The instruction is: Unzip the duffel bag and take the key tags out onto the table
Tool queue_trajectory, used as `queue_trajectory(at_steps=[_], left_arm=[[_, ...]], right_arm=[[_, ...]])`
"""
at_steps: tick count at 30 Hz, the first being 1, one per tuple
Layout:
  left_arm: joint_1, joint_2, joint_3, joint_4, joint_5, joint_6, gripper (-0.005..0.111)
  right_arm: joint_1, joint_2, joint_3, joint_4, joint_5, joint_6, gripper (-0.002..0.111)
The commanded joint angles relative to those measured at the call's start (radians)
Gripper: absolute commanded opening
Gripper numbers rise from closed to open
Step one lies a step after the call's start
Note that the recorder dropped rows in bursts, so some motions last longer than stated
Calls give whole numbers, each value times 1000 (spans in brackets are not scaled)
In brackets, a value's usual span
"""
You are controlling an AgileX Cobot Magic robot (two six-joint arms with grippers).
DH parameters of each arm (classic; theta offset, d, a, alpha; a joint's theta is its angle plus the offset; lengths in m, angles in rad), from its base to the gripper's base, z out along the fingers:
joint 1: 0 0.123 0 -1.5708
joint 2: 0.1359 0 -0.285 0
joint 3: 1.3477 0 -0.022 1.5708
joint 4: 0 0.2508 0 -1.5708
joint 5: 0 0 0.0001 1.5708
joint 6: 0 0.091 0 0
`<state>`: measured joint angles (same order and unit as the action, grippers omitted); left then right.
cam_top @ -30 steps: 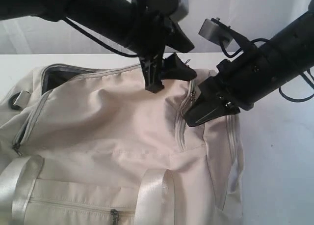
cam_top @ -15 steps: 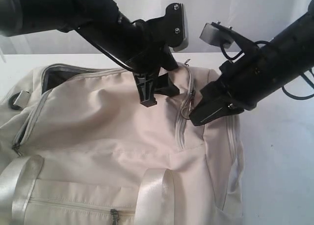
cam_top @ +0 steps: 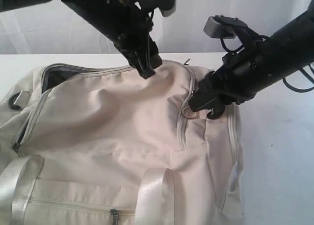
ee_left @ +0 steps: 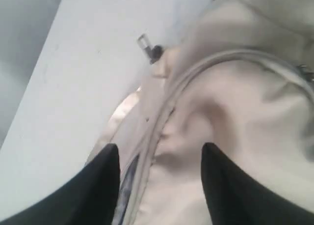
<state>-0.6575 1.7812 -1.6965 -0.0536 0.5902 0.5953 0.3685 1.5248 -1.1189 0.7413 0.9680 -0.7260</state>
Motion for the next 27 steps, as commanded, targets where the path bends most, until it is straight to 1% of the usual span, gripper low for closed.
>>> queue_trajectory(at_steps=[1, 5, 8, 10, 12, 15, 18, 22, 24, 27], left_arm=[[-3, 51, -139, 165, 227, -203, 54], [-3, 130, -302, 163, 386, -118, 50], [-3, 190, -396, 139, 429, -38, 48], [-3, 218, -438, 82, 429, 20, 48], [-3, 230, -447, 8, 419, 103, 50], [-3, 236, -436, -43, 389, 178, 57], [-3, 241, -420, -37, 363, 190, 58], [-3, 265, -419, -37, 363, 192, 58], [-3, 274, -419, -37, 376, 190, 55], [-5, 279, -419, -37, 404, 186, 39]], right_arm=[[1, -11, 3, 1, -3, 4, 47], [1, -11, 3, 6, 14, 14, 47], [1, -11, 3, 6, 37, 14, 47], [1, -11, 3, 6, 48, 14, 47], [1, -11, 3, 6, 48, 16, 47], [1, -11, 3, 3, 48, 17, 47], [1, -11, 3, -6, 48, 32, 47], [1, -11, 3, -23, 47, 42, 47], [1, -11, 3, -34, 47, 58, 47], [1, -11, 3, -50, 45, 60, 47]])
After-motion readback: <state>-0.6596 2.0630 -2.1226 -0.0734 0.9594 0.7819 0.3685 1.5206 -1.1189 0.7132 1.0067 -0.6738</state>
